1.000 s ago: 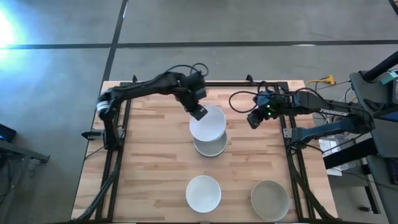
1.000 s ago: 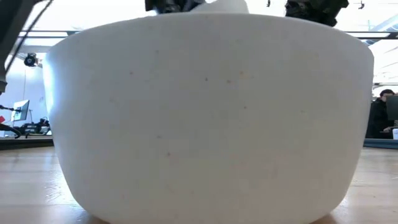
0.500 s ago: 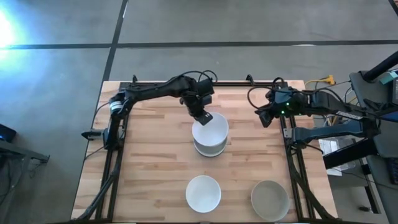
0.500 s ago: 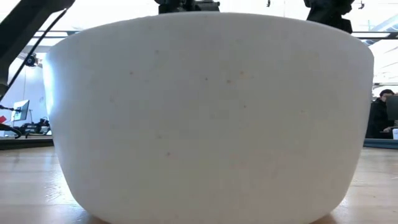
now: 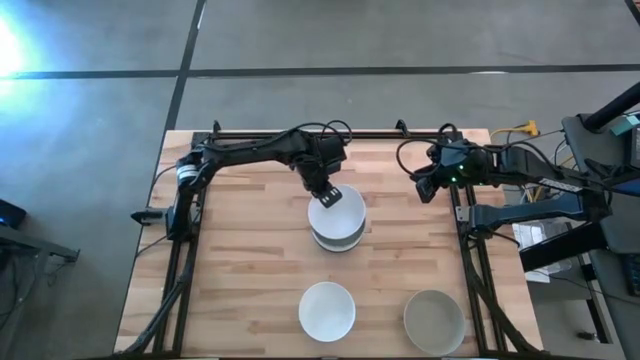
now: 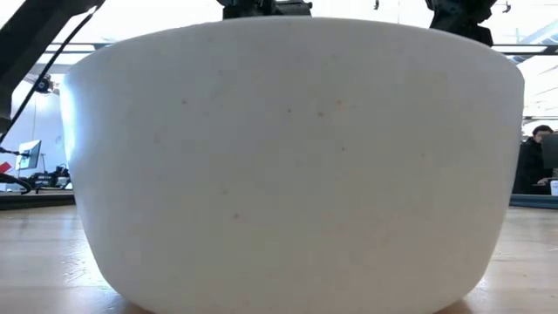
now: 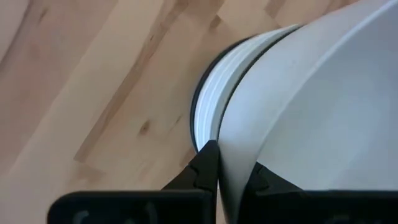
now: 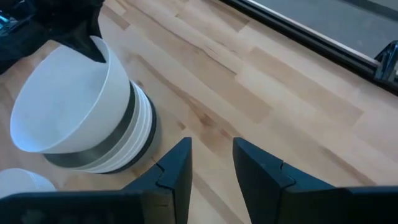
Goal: Nest bowls inside each other
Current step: Stack the white bowl on the gray bowl
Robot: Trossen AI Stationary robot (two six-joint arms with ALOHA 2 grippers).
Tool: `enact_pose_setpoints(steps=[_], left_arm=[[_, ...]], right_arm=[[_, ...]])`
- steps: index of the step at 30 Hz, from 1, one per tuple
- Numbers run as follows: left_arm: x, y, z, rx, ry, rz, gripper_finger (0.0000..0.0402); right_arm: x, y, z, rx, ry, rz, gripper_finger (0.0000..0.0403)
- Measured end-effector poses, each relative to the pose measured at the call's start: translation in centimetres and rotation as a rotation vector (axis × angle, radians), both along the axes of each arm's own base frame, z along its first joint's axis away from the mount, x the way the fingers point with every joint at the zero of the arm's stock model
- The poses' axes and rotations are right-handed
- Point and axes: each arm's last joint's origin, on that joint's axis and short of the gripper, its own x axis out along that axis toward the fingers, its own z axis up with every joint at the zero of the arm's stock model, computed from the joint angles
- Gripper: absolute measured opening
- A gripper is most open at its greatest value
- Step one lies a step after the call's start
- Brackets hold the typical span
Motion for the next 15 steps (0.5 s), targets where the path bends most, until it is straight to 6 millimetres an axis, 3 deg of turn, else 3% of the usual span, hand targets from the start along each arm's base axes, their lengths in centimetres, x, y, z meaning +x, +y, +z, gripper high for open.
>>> enact_pose_setpoints(steps=[15], left_arm=[[0.57, -0.8, 0.13, 0.011, -0.039, -0.02, 0.0]], right_arm=[[0.08, -0.01, -0.03, 0.001, 0.001, -0.001, 0.0111]])
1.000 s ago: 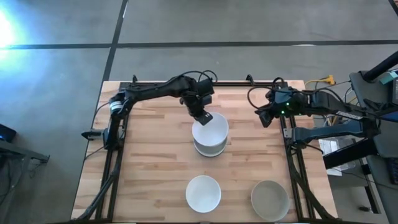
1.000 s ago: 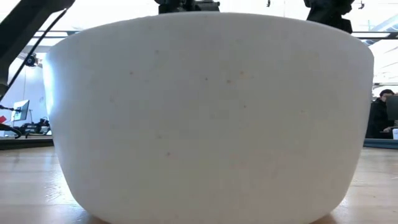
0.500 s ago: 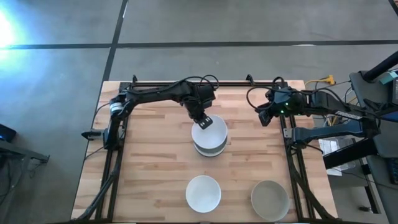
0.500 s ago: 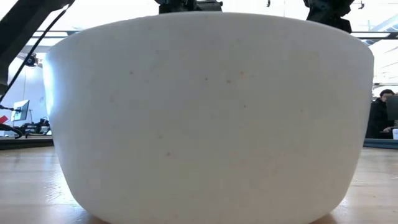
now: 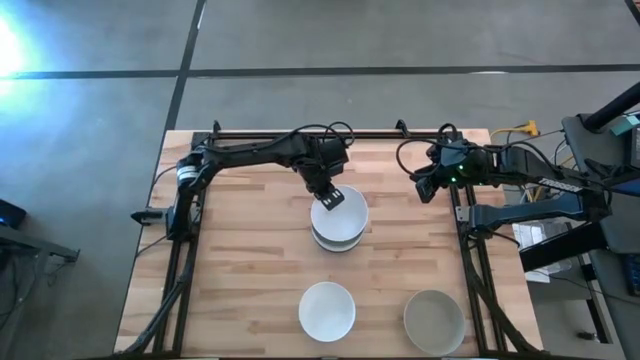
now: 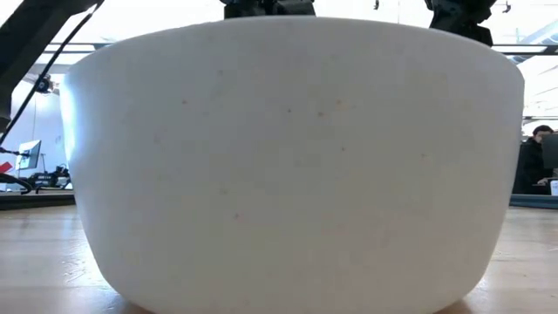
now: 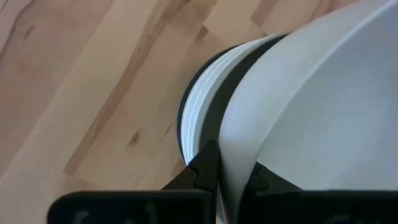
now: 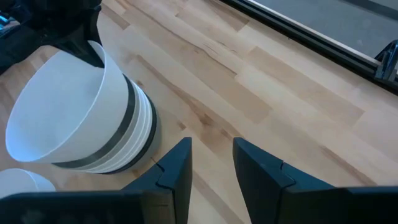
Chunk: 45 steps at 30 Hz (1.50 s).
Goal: Nest bowls inside each other
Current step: Stack the white bowl on the gray bowl
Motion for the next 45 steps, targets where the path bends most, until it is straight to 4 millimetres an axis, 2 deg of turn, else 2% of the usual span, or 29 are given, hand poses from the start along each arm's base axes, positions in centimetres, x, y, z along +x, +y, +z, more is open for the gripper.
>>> enact_pose_setpoints(steps=[4, 11, 22, 29, 37, 40, 45], left_arm=[[0.2, -0.1, -0.3, 0.006, 0.008, 0.001, 0.0], [1.2, -0.4, -2.4, -0.047, 0.053, -0.024, 0.0], [1.0, -0.4, -2.1, -0.046, 0.042, -0.069, 0.0005], [1.0, -0.5, -2.0, -0.069, 0.032, -0.091, 0.0084], [0.4, -0.5, -0.8, -0.059, 0.005, -0.086, 0.0185], [0.2, -0.5, -0.4, -0.05, -0.001, -0.083, 0.0203], [0.0, -0.5, 0.0, -0.038, -0.008, -0.081, 0.0208]], right_arm=[[0.0, 0.0, 0.0, 0.002, -0.002, -0.003, 0.0111], [0.0, 0.0, 0.0, 0.01, -0.006, -0.011, 0.0111], [0.0, 0.0, 0.0, 0.026, -0.011, -0.017, 0.0111], [0.0, 0.0, 0.0, 0.022, -0.009, -0.013, 0.0111], [0.2, 0.0, -0.1, 0.023, -0.011, -0.014, 0.0112], [0.5, -0.1, -0.1, 0.023, -0.017, -0.015, 0.0112], [1.1, -0.1, 0.1, 0.026, -0.056, 0.004, 0.0112]])
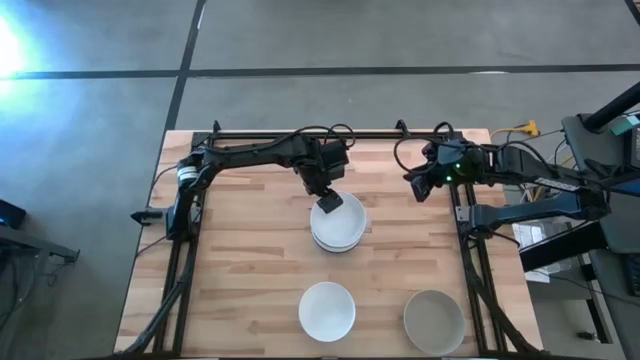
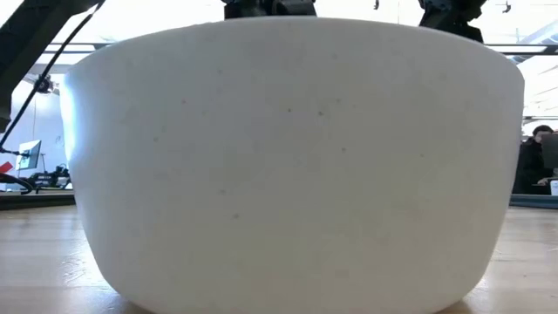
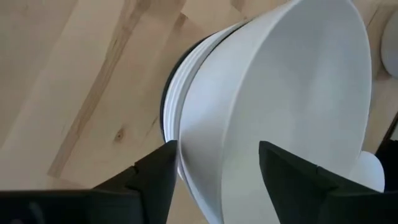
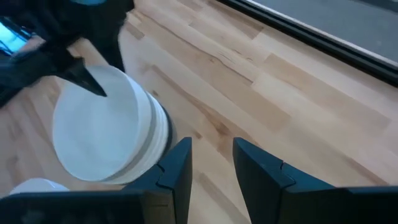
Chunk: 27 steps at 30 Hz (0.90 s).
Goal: Nest bowls inside each other
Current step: Stack the white bowl on the gray bowl
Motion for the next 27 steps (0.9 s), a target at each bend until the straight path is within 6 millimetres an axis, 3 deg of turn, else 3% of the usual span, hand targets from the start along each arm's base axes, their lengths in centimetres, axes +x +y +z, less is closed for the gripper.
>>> enact_pose_setpoints(steps=[6, 18, 22, 27], left_arm=[[-0.2, 0.4, 0.2, 0.05, 0.004, 0.019, 0.0209], [-1.5, 2.0, 3.2, 0.186, -0.107, -0.022, 0.0206], [-1.4, 2.3, 4.0, 0.207, -0.155, -0.031, 0.0186], [-0.9, 2.7, 4.1, 0.186, -0.233, -0.065, 0.0132]], right_arm=[[0.8, 0.0, -0.2, 0.016, 0.0, 0.022, 0.0111], [2.6, 0.3, -1.1, 0.057, 0.032, 0.069, 0.0112], [3.1, 0.5, -1.2, 0.064, 0.032, 0.074, 0.0112], [3.2, 0.7, -1.3, 0.075, 0.032, 0.071, 0.0112]])
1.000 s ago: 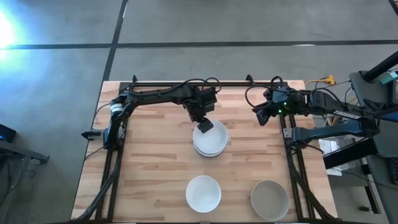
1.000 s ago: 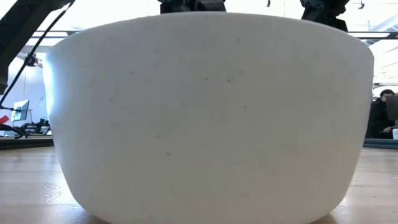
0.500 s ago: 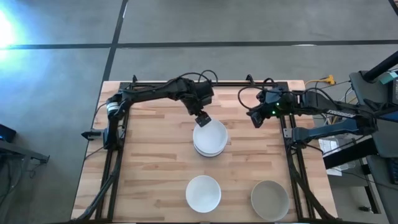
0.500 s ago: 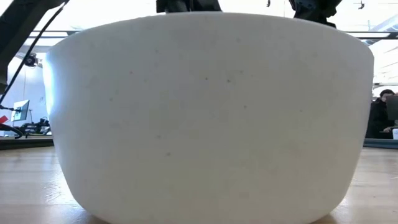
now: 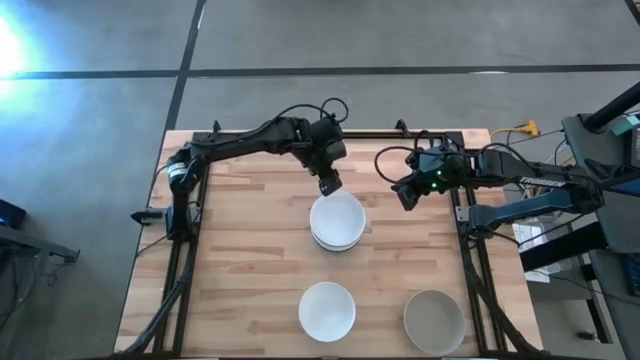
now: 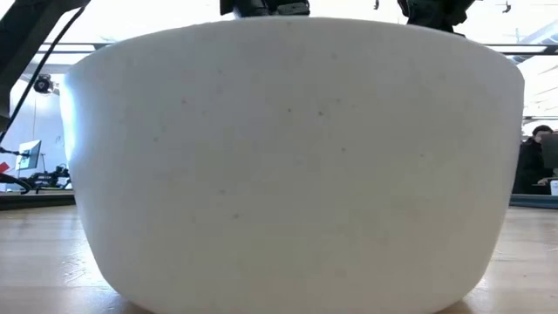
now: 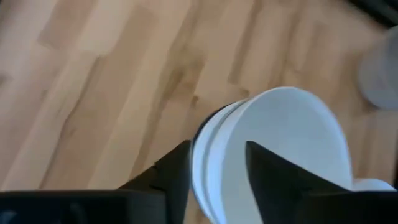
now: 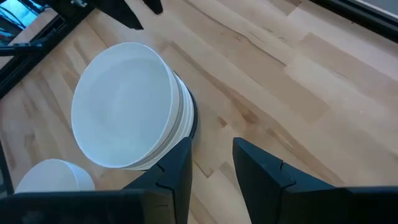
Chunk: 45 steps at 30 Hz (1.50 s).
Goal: Nest bowls inside each other
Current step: Stack the white bowl on the gray bowl
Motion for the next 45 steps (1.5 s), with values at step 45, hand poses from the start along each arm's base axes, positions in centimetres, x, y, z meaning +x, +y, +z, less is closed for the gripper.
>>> enact_pose_setpoints(steps=[45], left_arm=[[-0.9, 0.6, -1.6, -0.114, -0.084, -0.126, 0.0]], right_arm=[[-0.1, 0.1, 0.0, 0.028, -0.012, -0.036, 0.0111]])
